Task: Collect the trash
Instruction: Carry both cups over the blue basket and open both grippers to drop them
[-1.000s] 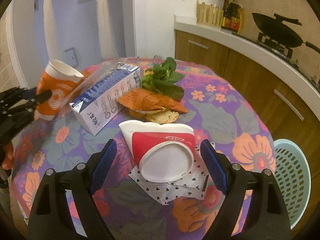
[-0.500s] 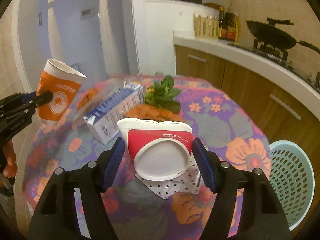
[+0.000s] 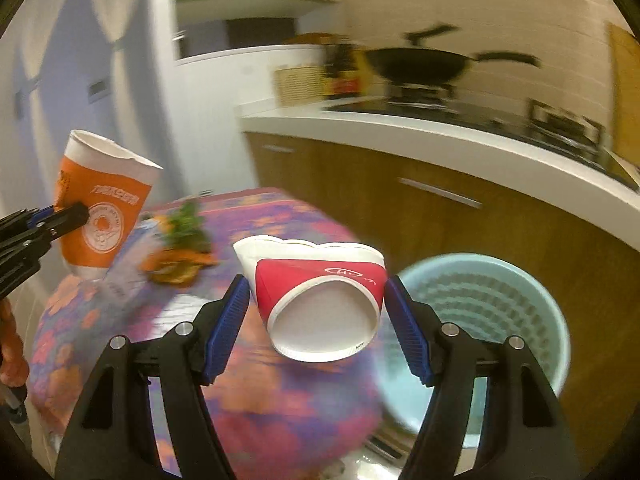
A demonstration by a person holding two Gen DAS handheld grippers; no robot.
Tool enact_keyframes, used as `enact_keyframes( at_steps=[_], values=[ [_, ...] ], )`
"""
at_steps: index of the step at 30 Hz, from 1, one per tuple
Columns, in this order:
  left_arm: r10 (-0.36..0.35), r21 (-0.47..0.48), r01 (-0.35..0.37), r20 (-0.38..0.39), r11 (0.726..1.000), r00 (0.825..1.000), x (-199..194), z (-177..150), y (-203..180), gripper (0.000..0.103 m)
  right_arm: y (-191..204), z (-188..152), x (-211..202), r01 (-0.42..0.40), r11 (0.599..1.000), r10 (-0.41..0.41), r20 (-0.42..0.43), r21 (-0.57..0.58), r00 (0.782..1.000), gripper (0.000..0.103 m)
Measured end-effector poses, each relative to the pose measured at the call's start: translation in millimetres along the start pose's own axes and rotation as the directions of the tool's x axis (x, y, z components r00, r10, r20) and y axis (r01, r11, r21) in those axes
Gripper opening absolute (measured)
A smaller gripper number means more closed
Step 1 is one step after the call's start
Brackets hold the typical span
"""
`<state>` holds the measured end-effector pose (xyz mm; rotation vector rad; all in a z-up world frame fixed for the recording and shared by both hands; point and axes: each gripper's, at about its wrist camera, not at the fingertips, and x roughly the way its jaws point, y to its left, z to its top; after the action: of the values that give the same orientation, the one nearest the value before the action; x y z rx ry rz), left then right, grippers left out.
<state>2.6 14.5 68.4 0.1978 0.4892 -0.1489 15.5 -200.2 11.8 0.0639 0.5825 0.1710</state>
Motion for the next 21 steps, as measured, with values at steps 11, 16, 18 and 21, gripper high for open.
enact_keyframes(
  at_steps=[11, 16, 18, 21],
  values=[
    [-0.229, 0.097, 0.241, -0.120, 0.966, 0.966, 85, 36, -149, 0.024, -124, -48, 25, 0.224, 0.949, -0.195, -0.145, 0.224, 0.970, 0.066],
    [-0.265, 0.104, 0.294, -0.226, 0.950, 0.937, 134, 31, -193, 0.024, -151, -65, 42, 0.258, 0.929, -0.202, -0.220, 0.267, 0.954, 0.066],
    [-0.277, 0.097, 0.311, -0.259, 0.945, 0.925, 149, 28, -202, 0.024, -156, -68, 49, 0.271, 0.925, -0.208, -0.243, 0.264, 0.947, 0.066],
    [-0.295, 0.084, 0.336, -0.314, 0.938, 0.902, 172, 24, -213, 0.024, -162, -71, 58, 0.282, 0.921, -0.208, -0.272, 0.269, 0.940, 0.067]
  ],
)
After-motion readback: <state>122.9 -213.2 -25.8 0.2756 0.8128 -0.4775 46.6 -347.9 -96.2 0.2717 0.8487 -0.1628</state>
